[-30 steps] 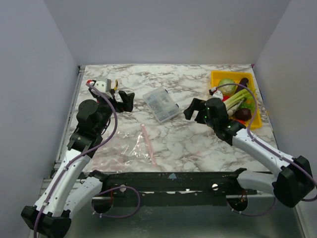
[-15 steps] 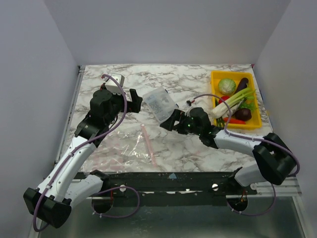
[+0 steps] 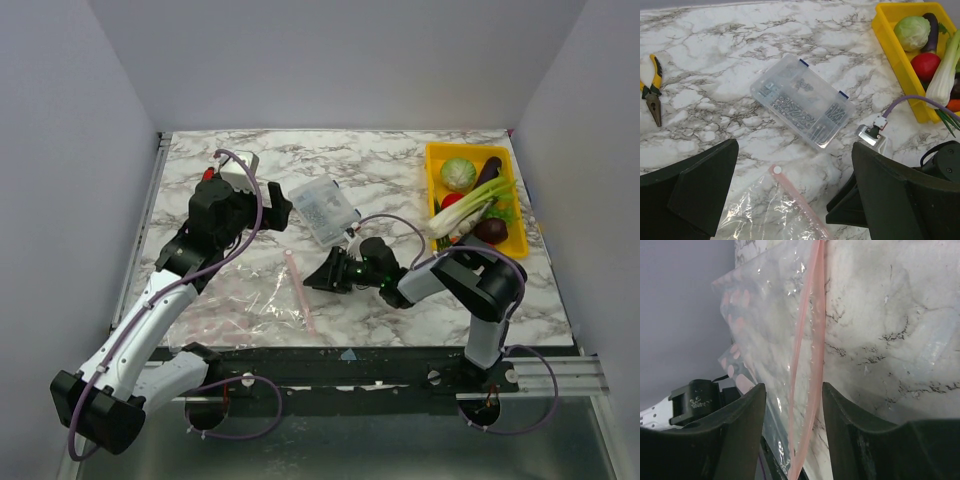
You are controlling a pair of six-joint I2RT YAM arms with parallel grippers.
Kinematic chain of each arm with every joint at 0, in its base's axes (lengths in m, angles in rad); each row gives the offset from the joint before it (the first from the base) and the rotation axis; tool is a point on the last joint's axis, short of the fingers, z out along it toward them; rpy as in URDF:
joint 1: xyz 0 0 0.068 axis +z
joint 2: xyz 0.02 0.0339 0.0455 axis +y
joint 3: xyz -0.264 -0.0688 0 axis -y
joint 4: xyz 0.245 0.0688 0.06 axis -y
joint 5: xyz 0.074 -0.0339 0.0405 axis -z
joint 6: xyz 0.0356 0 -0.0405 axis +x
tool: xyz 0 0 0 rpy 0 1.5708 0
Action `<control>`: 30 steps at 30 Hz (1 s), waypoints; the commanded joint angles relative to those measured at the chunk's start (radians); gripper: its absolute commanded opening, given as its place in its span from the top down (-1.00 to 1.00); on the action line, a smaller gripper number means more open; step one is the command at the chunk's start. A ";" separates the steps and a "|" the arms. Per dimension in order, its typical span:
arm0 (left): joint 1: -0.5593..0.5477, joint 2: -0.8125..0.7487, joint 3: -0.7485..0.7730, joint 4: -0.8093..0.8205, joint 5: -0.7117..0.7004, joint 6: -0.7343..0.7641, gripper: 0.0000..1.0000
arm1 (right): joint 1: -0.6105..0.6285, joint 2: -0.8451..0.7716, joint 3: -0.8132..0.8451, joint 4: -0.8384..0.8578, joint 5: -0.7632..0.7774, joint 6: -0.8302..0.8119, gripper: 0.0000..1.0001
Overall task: Place the food in the zip-top bag and seal the zipper
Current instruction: Pick up the zipper food storage bag at the center of the board.
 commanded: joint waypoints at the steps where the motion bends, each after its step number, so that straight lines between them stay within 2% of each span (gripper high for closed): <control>1: -0.007 0.006 0.030 0.000 0.038 -0.003 -0.96 | 0.027 0.077 0.013 0.176 -0.067 0.049 0.02; 9: -0.008 0.024 0.035 -0.004 0.053 -0.007 -0.96 | 0.075 0.190 0.063 0.281 -0.088 0.108 0.13; 15: -0.011 0.030 0.038 -0.009 0.053 -0.006 -0.95 | 0.095 0.194 0.082 0.291 -0.086 0.113 0.65; 19: -0.013 0.028 0.040 -0.012 0.050 -0.012 -0.94 | 0.095 0.105 0.094 0.149 -0.037 0.023 0.98; 23: -0.014 0.023 0.057 -0.038 0.039 -0.025 -0.92 | 0.098 0.029 0.108 0.030 0.009 -0.053 0.99; 30: -0.016 -0.071 0.034 -0.168 0.097 -0.197 -0.73 | 0.162 -0.100 0.163 -0.134 0.131 -0.202 0.99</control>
